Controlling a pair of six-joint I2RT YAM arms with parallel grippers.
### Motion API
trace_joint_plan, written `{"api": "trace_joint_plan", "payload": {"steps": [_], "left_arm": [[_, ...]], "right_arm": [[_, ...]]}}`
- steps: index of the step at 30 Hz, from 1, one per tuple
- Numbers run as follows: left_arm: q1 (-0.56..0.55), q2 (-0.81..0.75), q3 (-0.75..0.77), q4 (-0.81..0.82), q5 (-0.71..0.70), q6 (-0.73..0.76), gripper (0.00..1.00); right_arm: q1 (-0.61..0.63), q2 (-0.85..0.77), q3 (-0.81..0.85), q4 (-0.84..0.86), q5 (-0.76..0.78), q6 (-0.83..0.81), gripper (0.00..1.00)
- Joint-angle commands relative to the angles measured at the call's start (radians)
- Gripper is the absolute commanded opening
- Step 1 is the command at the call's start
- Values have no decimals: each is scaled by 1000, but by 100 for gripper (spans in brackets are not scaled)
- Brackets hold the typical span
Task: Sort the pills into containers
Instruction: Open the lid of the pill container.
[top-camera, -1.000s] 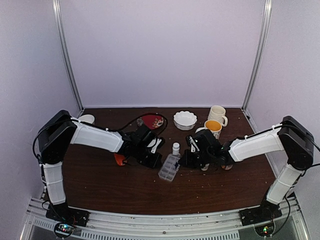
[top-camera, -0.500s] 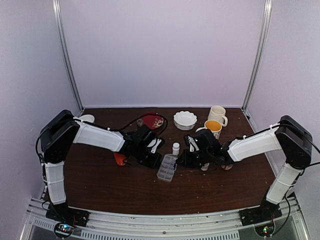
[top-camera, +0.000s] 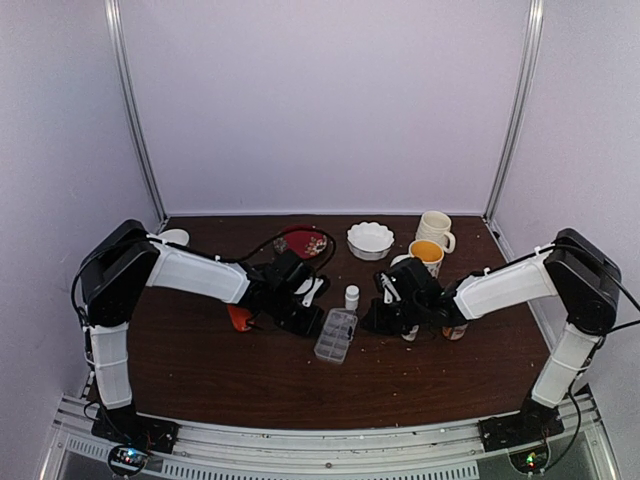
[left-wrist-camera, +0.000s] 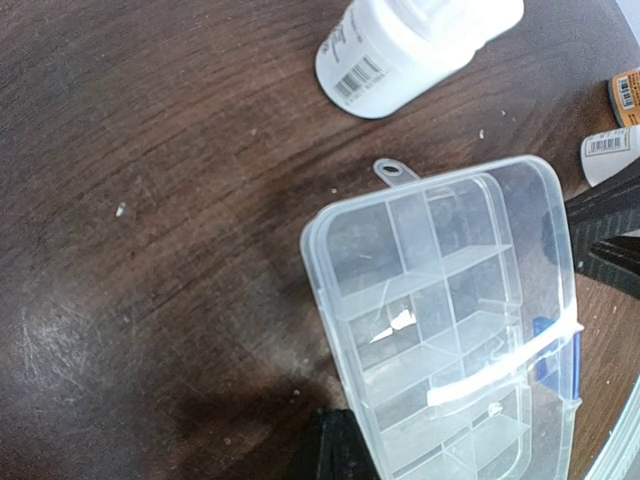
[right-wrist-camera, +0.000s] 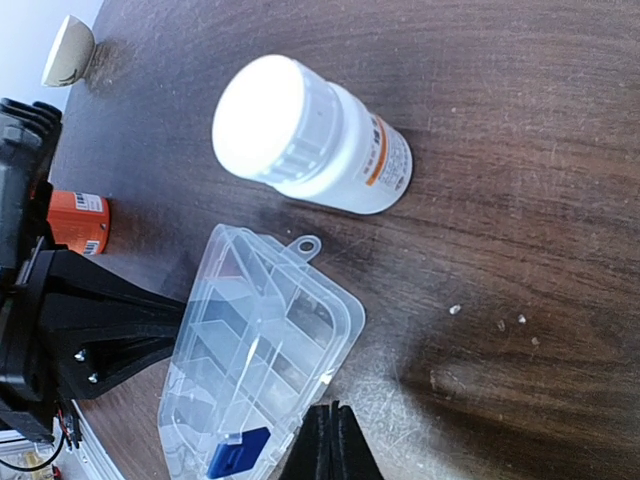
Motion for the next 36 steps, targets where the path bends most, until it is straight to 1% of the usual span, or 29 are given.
{"api": "trace_joint_plan", "payload": {"steps": [1,10,15,18,21,26,29,32,36], "left_arm": [[-3,11,21,0,14,14,1],[-3,18,26,7,56,29,1],[-3,20,35,8,83,34,1],[-3,21,37,13,98,38,1],[-3,21,40,13,116,38,1],[-4,19,35,16,119,35,2],[-4,4,11,45,110,21,3],[-4,-17,-7,63,101,14,9],[-8,-36,-8,50,94,3,14]], "right_arm": [[0,38,42,18,-10,-10,0],[0,29,30,166,-137,19,0],[0,30,13,203,-181,18,5],[-1,47,10,207,-185,24,8],[-1,60,2,208,-178,41,9],[-1,66,-37,263,-189,68,10],[-1,66,-53,271,-187,71,13],[-1,73,-69,292,-187,79,17],[-1,85,-83,328,-193,99,17]]}}
